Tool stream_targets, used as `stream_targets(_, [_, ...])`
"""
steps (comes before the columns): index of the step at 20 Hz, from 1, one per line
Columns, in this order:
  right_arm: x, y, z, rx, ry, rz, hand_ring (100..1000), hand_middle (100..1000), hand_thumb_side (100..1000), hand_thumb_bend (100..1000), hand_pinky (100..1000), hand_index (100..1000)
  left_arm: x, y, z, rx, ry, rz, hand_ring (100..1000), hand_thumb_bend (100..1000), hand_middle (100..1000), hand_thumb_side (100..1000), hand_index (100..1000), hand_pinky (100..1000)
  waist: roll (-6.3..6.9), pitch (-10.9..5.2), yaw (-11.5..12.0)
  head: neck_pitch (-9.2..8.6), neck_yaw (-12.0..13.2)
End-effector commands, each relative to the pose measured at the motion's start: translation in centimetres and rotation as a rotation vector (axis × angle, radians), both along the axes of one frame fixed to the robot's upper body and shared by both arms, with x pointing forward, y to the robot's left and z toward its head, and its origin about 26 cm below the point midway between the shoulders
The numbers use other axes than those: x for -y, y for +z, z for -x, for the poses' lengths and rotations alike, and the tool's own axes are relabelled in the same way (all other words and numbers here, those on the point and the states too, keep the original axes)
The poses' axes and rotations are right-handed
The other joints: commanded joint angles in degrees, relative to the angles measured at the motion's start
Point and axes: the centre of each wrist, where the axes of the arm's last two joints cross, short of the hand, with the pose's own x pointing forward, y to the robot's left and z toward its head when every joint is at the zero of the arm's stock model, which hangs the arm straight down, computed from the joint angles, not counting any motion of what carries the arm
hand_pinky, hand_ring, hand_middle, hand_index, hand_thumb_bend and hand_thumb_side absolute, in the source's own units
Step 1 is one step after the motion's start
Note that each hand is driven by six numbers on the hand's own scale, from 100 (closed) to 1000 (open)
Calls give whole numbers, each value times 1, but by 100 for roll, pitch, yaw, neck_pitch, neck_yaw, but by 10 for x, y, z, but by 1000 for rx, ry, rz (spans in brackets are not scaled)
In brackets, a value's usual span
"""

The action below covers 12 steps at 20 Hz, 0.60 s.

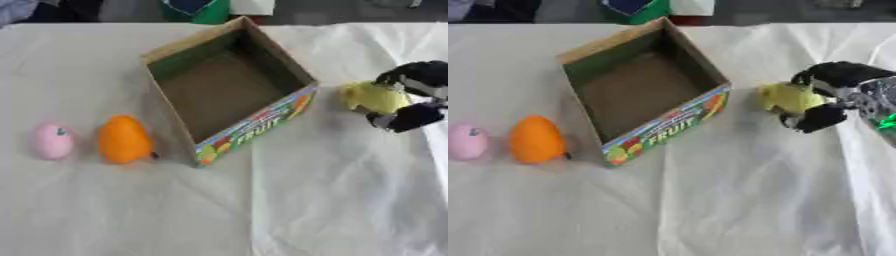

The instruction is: Pick up objects on the table and place them in the box.

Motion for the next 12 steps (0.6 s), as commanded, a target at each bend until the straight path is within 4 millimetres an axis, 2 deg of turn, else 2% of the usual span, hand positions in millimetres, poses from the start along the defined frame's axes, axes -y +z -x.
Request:
stream_targets(1, [5, 8, -1, 16, -8, 2, 863, 794, 578, 253, 785, 912, 1, 9, 3, 26, -7, -20, 769, 430, 776, 1000, 912, 602, -3, -86, 5, -51, -17])
stream_targets(6, [10, 6, -5, 14, -32, -10, 850, 753, 533, 188, 779, 884, 1, 9, 3, 24, -8, -17, 768, 418, 774, 1000, 911, 601, -3, -75, 17, -54, -42])
stream_targets(8, [12, 4, -7, 13, -40, -13, 849, 752, 520, 188, 778, 884, 1, 9, 3, 25, -7, -16, 768, 413, 774, 1000, 911, 600, -4, -71, 22, -57, -50])
stream_targets(12, [16, -1, -11, -3, -52, 5, 845, 750, 409, 175, 776, 887, 1, 8, 3, 25, -11, -15, 768, 406, 774, 1000, 911, 600, -5, -66, 34, -74, -76])
